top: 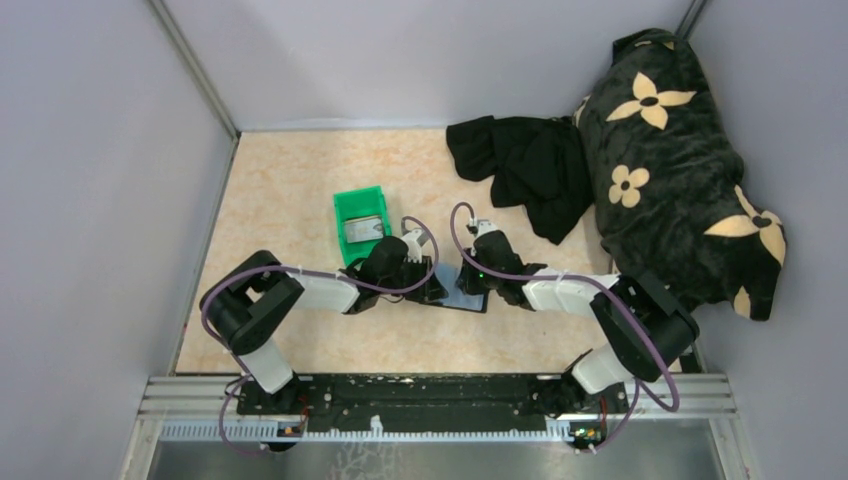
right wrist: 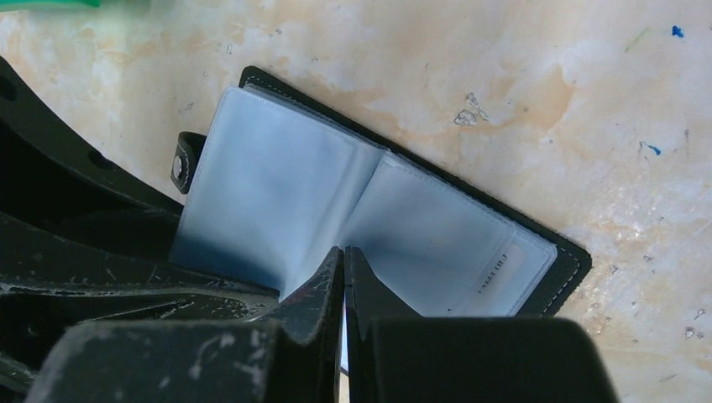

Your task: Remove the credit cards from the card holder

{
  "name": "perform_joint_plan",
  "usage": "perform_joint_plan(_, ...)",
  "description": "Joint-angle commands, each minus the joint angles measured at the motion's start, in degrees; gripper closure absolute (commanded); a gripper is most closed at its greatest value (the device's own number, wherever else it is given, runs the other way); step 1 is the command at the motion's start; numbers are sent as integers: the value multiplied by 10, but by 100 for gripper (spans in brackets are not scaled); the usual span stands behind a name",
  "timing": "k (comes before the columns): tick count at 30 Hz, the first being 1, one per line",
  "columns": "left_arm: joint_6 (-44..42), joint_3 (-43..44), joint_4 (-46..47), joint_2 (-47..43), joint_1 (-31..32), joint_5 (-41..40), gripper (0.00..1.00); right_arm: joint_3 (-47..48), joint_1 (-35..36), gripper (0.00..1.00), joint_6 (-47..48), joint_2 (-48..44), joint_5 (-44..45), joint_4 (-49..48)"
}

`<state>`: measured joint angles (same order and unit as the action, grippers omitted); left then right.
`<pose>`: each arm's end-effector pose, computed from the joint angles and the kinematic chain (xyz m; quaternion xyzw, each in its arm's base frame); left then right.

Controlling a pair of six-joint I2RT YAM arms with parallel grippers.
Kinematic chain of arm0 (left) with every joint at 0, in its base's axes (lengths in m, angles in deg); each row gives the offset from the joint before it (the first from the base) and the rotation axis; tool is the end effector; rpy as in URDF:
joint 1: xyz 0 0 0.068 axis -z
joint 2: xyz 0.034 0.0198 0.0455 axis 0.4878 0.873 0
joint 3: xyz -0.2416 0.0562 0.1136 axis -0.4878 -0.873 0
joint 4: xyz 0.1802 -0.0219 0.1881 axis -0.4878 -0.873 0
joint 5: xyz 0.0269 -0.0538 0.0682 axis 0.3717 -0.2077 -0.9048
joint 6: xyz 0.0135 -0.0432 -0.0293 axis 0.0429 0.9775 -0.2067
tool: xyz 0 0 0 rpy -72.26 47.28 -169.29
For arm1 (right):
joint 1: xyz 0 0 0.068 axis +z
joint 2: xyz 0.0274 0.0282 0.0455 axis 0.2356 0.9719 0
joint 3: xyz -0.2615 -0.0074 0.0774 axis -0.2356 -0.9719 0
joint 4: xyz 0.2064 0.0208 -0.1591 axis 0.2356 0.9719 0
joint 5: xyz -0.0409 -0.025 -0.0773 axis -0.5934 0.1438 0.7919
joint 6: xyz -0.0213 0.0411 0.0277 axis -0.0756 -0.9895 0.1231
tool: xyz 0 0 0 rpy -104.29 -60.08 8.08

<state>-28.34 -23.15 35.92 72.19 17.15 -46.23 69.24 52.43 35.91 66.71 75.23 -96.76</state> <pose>0.2120 -0.2353 0.1294 0.1436 0.8668 -0.3891 0.2768 0.2122 0.1732 0.1508 -0.0789 0.9136 0.2464 0.3136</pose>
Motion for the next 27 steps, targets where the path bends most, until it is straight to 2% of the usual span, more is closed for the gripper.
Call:
perform_joint_plan(1,-5,-11,-20,9,-1,-5,67,1,-4,99,-3,-19,6,6)
perform_joint_plan(9,-1,-6,-12,17,-1,11,68,2,-21,98,5,-103,15,60)
perform_joint_plan(19,8,-3,0,24,-1,18,66,-35,-34,100,3,-108,25,61)
perform_joint_plan(22,13,-8,16,26,-1,25,58,-46,-39,100,2,-118,30,59)
perform_joint_plan(23,14,-10,26,27,-1,29,47,-47,-40,100,2,-120,32,61)
perform_joint_plan(25,16,-7,28,32,-1,36,35,-49,-41,100,3,-123,33,64)
perform_joint_plan(27,18,-3,28,36,-1,42,33,-51,-43,100,3,-124,33,64)
